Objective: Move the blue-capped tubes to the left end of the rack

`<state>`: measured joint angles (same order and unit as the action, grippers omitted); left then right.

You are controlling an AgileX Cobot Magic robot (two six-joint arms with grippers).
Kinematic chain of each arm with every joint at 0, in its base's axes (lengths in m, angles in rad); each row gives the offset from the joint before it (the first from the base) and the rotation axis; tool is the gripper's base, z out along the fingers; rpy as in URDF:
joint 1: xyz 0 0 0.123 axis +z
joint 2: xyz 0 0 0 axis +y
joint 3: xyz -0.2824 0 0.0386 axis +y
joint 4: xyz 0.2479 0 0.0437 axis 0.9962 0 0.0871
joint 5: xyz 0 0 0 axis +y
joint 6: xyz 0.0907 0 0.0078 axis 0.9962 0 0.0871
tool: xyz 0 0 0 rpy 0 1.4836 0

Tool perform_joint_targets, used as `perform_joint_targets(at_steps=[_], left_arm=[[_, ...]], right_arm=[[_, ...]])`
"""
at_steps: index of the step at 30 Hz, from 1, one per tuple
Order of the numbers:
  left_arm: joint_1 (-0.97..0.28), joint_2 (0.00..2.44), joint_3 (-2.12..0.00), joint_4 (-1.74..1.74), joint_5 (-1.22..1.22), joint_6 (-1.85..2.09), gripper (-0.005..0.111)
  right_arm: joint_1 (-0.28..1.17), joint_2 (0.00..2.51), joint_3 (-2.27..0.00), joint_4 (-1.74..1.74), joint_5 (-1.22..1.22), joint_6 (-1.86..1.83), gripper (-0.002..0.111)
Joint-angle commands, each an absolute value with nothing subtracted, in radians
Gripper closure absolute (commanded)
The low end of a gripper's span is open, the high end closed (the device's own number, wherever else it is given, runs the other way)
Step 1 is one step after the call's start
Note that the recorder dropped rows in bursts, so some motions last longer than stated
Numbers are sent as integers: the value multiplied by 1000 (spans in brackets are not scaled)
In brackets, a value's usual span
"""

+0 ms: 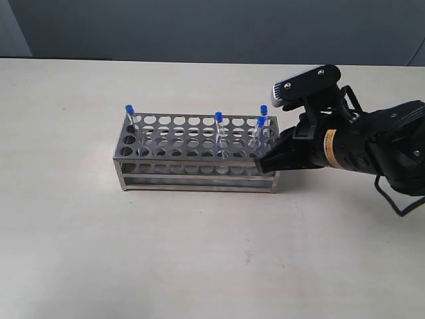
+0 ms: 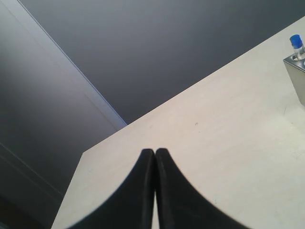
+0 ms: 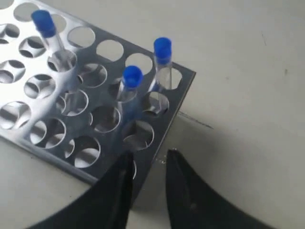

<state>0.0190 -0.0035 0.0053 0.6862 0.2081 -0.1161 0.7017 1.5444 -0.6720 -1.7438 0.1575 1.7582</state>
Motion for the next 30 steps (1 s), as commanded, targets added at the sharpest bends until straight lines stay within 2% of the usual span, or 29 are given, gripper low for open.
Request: perform_joint_targets(at_steps=[1,12,30], left_arm=[[17,0,0,685,205,-121,106],[17,0,0,685,205,-121,106],[17,0,0,685,205,-121,106]], right_arm=[[698,1582,-698,-1744,153,1752,79],[698,1638,-776,-1744,107,1752,79],[698,1737,-846,-1744,177,1752,80]])
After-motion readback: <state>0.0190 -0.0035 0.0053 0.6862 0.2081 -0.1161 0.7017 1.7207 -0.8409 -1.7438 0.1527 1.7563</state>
